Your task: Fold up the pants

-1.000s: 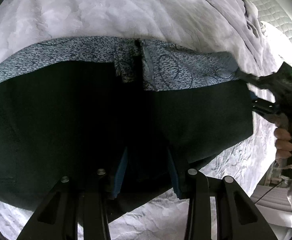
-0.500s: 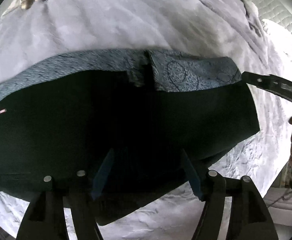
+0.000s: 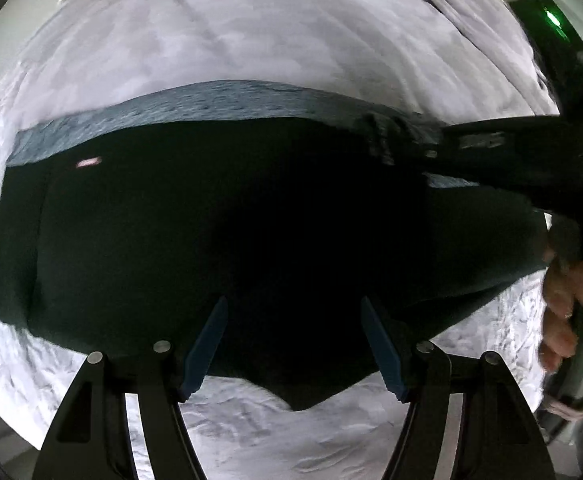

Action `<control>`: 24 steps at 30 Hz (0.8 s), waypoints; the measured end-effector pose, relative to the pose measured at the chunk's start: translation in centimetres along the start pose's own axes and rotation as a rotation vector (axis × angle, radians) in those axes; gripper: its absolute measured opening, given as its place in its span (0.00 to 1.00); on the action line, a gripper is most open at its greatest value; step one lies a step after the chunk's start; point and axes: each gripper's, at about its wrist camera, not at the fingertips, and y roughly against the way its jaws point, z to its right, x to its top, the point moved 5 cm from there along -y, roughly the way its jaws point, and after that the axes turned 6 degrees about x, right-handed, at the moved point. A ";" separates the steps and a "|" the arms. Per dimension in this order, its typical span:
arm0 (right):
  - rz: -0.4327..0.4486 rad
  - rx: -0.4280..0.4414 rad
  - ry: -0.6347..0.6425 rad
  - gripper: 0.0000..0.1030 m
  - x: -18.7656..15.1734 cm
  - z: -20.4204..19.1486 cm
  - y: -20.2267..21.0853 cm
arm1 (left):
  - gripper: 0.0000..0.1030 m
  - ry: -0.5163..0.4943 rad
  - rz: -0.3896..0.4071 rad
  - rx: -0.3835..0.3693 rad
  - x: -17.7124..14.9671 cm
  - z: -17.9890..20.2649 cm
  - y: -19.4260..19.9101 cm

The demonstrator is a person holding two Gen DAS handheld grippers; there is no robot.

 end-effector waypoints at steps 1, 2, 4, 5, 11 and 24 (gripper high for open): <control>-0.005 0.041 -0.027 0.09 0.1 0.2 0.2 | 0.68 0.012 0.008 -0.003 0.0 -0.6 0.1; -0.007 0.074 -0.035 0.09 0.1 0.2 0.3 | 0.68 0.019 0.013 -0.004 0.0 -1.0 0.2; -0.031 0.108 -0.026 0.09 -0.2 0.0 -0.3 | 0.68 0.021 0.006 -0.002 -0.1 -1.2 -0.2; -0.034 0.122 -0.024 0.09 -0.4 -0.1 -0.6 | 0.68 0.020 -0.002 0.003 -0.2 -1.2 -0.5; -0.038 0.242 -0.052 0.13 -0.3 0.5 0.0 | 0.68 0.014 -0.009 0.008 0.6 -0.4 -0.7; 0.113 0.067 -0.259 0.14 0.4 15.4 7.9 | 0.68 -0.068 0.043 -0.055 10.2 11.2 -3.4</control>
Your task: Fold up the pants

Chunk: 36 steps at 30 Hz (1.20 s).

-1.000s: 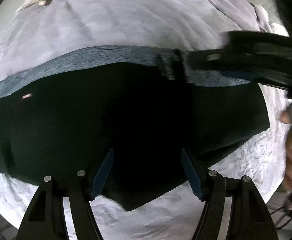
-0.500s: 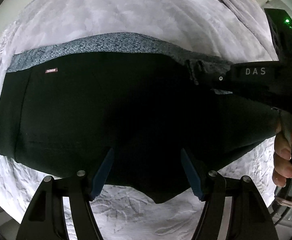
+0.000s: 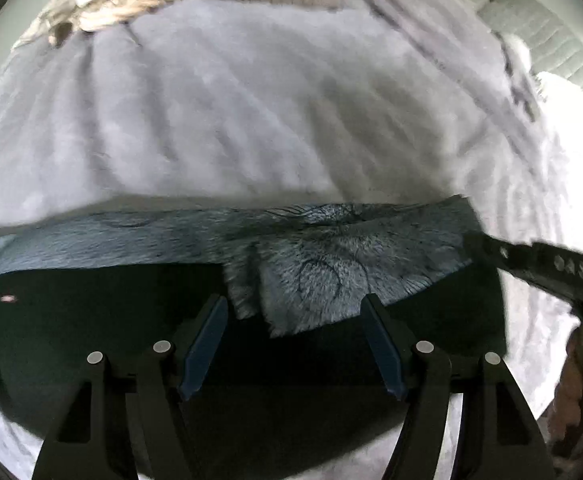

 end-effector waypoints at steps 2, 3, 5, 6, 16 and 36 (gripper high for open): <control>-0.027 -0.008 -0.017 0.09 -0.2 1.4 -1.4 | 0.69 0.008 -0.065 0.030 -0.6 -0.2 -2.4; -0.022 -0.001 -0.026 0.09 -0.3 2.3 -1.6 | 0.70 0.014 -0.058 0.017 -0.9 -0.3 -2.7; -0.009 0.017 -0.025 0.09 -0.5 2.6 -2.0 | 0.70 0.001 -0.045 -0.003 -1.1 -0.6 -2.6; -0.003 0.019 -0.019 0.09 -0.5 2.6 -2.0 | 0.70 -0.017 -0.044 -0.004 -1.3 -0.6 -2.4; -0.031 0.061 -0.013 0.22 -4.0 0.3 -0.7 | 0.70 -0.020 -0.056 0.034 -5.5 -3.4 1.7; -0.150 -0.055 0.171 0.42 -10.8 -7.5 -1.8 | 0.70 0.045 -0.131 0.118 -13.3 -11.4 6.3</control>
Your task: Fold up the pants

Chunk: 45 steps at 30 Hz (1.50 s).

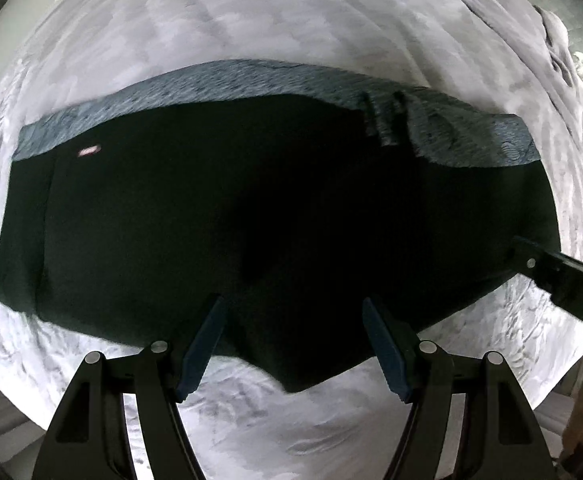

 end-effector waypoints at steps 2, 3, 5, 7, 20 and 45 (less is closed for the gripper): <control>-0.006 0.013 0.021 0.43 0.2 -1.1 -0.1 | 0.70 0.008 0.000 0.007 -0.4 -0.8 0.2; -0.008 0.017 0.034 0.43 0.3 -1.8 -0.3 | 0.70 0.014 -0.001 0.013 -0.6 -1.3 0.2; -0.019 0.027 0.061 0.44 0.5 -3.3 -1.0 | 0.70 0.028 -0.006 0.020 -1.1 -2.4 0.3; -0.045 0.035 0.080 0.47 0.4 -4.6 -2.2 | 0.70 0.046 -0.011 0.022 -1.5 -3.4 0.3; -0.101 -0.034 0.148 0.59 -1.4 -6.9 -3.6 | 0.70 0.093 -0.016 0.026 -3.7 -8.0 1.3; -0.105 -0.053 0.159 0.73 -2.4 -9.7 -3.3 | 1.00 0.174 -0.044 0.040 -5.3 -12.0 0.5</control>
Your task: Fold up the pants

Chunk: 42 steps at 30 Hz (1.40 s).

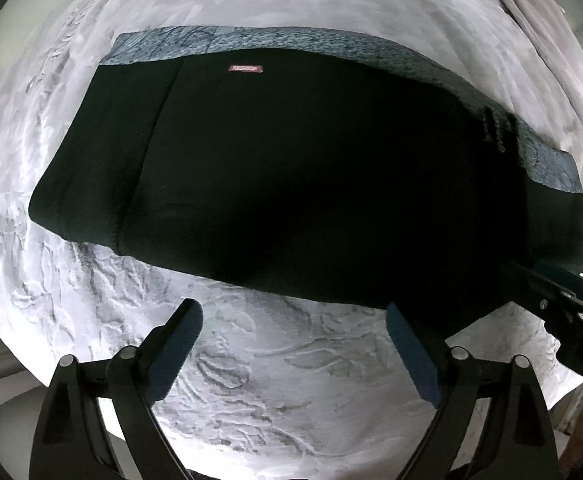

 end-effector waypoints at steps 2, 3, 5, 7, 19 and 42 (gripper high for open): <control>-0.002 0.002 0.014 0.74 0.1 -0.6 -0.2 | 1.00 0.011 0.004 -0.003 -0.2 -0.8 0.2; -0.003 0.003 0.019 0.74 0.2 -0.9 -0.4 | 1.00 0.013 0.002 -0.005 -0.2 -1.1 0.1; -0.008 0.005 0.030 0.74 0.4 -1.6 -0.8 | 1.00 0.019 -0.001 -0.004 -0.3 -1.9 0.0; -0.022 0.016 0.032 0.74 0.3 -2.1 -1.4 | 1.00 0.024 -0.005 0.003 -0.2 -2.6 -0.2; -0.083 -0.014 0.042 0.75 0.1 -2.7 -4.0 | 1.00 0.101 -0.013 0.004 0.3 -7.2 -1.0; -0.114 -0.027 0.049 0.76 1.0 -3.2 -6.8 | 1.00 0.430 0.079 -0.410 3.4 -21.3 -0.8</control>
